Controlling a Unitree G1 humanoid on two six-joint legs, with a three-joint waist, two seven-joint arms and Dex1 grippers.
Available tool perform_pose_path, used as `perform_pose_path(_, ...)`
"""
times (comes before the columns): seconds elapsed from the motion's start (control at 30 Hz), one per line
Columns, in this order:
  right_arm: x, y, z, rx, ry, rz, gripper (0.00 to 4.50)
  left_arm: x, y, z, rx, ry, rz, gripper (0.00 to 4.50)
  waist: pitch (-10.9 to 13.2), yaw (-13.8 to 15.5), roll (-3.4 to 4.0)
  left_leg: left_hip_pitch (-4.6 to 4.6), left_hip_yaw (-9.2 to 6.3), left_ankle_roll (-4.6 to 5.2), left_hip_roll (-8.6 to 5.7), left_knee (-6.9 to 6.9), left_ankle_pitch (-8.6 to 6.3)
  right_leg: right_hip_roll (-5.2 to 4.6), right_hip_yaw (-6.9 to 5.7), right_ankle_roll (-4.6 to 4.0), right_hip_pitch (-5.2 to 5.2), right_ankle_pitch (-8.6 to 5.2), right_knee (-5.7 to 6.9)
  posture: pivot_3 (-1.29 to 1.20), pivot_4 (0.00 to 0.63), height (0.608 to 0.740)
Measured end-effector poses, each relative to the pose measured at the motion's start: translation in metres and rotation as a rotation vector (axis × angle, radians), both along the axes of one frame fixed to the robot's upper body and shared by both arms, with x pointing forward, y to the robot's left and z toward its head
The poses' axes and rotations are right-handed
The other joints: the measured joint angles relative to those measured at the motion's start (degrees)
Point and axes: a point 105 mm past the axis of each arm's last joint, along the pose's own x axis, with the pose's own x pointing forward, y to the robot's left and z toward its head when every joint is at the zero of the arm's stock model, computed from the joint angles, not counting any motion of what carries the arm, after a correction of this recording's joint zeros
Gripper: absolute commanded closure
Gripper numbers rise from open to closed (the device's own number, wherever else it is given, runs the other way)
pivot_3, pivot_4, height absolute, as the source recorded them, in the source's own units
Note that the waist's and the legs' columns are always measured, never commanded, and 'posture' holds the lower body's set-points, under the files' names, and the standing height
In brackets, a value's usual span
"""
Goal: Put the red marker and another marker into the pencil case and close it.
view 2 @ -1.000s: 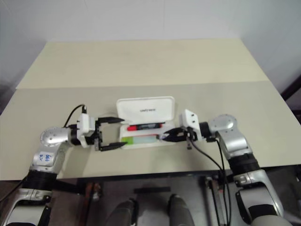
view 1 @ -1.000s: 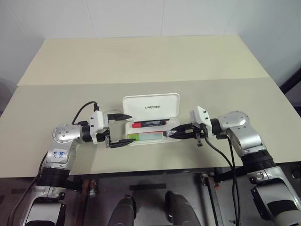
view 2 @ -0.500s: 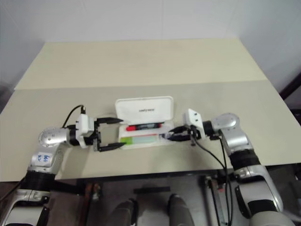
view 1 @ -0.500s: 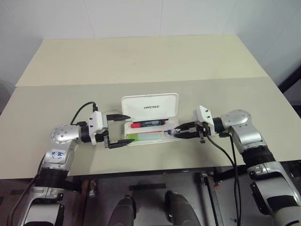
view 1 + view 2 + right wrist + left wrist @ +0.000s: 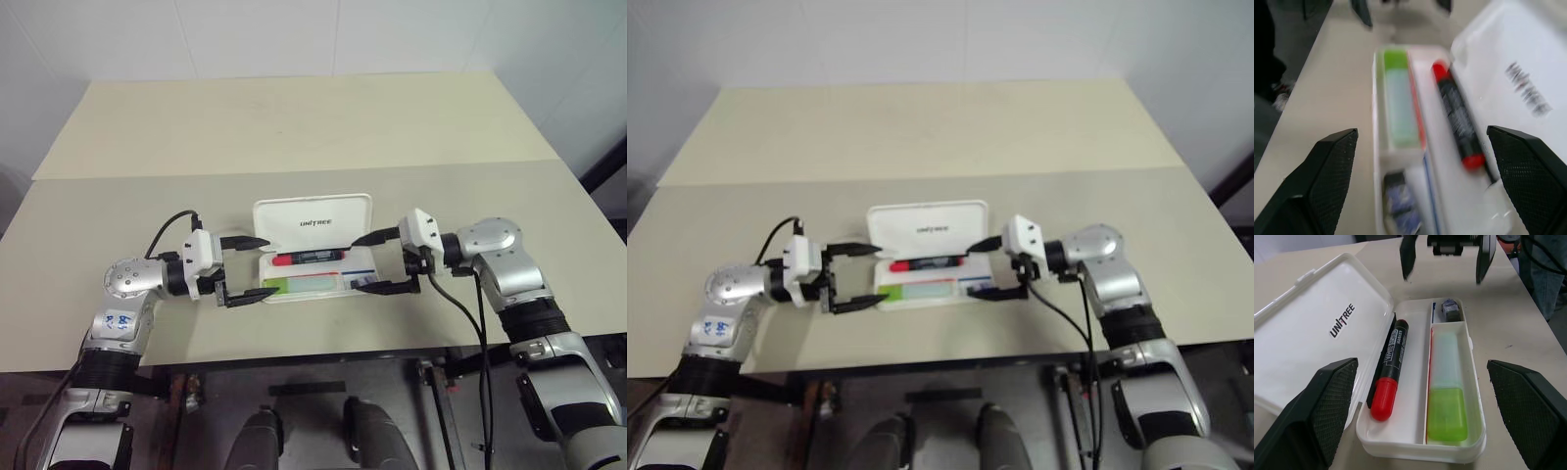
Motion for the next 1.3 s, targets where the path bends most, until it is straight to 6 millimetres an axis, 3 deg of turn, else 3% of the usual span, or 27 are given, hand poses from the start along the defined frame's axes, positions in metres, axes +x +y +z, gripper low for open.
perform_pose_path(0.1, -0.005, -0.012, 0.004, 0.031, -0.005, -0.054, 0.05, 0.0, 0.005, 0.002, 0.003, 0.0, 0.012, 0.0, 0.0, 0.32, 0.0, -0.03, -0.02, 0.0, -0.02, 0.0, 0.0, -0.03, -0.02, 0.0, 0.01, 0.0, -0.03, 0.0, 0.15, 0.74)
perform_pose_path(0.2, -0.011, -0.033, 0.004, 0.051, 0.011, -0.141, 0.0, -0.001, 0.01, 0.004, -0.002, 0.004, 0.012, 0.87, 0.0, 0.61, 0.0, -0.04, 0.0, 0.0, -0.02, 0.0, 0.0, -0.03, -0.01, 0.0, 0.0, 0.0, -0.05, 0.0, 0.15, 0.74)
perform_pose_path(0.37, -0.016, -0.062, 0.008, 0.067, 0.004, -0.259, 0.0, -0.001, 0.019, 0.009, -0.011, -0.005, 0.028, 2.69, 0.0, 0.61, 0.0, 0.01, 0.04, 0.0, -0.01, 0.0, 0.0, -0.01, 0.0, -0.02, 0.02, -0.01, -0.02, 0.0, 0.15, 0.74)
perform_pose_path(0.53, -0.017, -0.066, 0.01, 0.082, -0.009, -0.289, 0.0, 0.002, 0.024, 0.009, -0.031, 0.005, 0.055, 4.46, 0.0, 0.07, 0.0, 0.01, 0.03, 0.0, -0.01, 0.0, 0.0, 0.0, 0.0, -0.01, 0.02, -0.01, 0.01, 0.0, 0.15, 0.74)
perform_pose_path(0.8, -0.014, -0.069, 0.011, 0.1, -0.021, -0.33, 0.0, 0.016, 0.048, 0.018, -0.16, -0.032, 0.271, 4.49, 0.0, 0.07, 0.0, 0.01, 0.02, 0.0, -0.01, 0.01, 0.0, -0.01, 0.0, 0.0, 0.02, 0.0, 0.02, 0.0, 0.15, 0.74)
perform_pose_path(0.97, -0.014, -0.066, 0.015, 0.105, -0.046, -0.337, 0.0, 0.034, 0.061, 0.008, -0.244, 0.047, 0.461, 4.49, 0.0, 0.09, 0.0, 0.01, 0.01, 0.0, -0.02, 0.03, 0.0, -0.01, 0.0, 0.01, 0.02, 0.0, 0.06, 0.0, 0.15, 0.74)
perform_pose_path(1.1, -0.015, -0.065, 0.014, 0.109, -0.051, -0.344, 0.0, 0.049, 0.058, 0.003, -0.221, 0.068, 0.535, 4.49, 0.0, 0.29, 0.0, 0.0, 0.01, -0.01, -0.04, 0.06, 0.01, -0.01, -0.01, 0.03, 0.02, 0.01, 0.07, 0.0, 0.15, 0.74)
perform_pose_path(1.3, -0.017, -0.061, 0.018, 0.115, -0.072, -0.343, 0.0, 0.067, 0.034, 0.004, -0.195, 0.105, 0.519, 4.49, 0.0, 1.09, -0.01, -0.01, 0.03, -0.01, -0.06, 0.1, 0.01, 0.01, 0.0, 0.05, 0.03, 0.02, 0.06, 0.0, 0.15, 0.74)
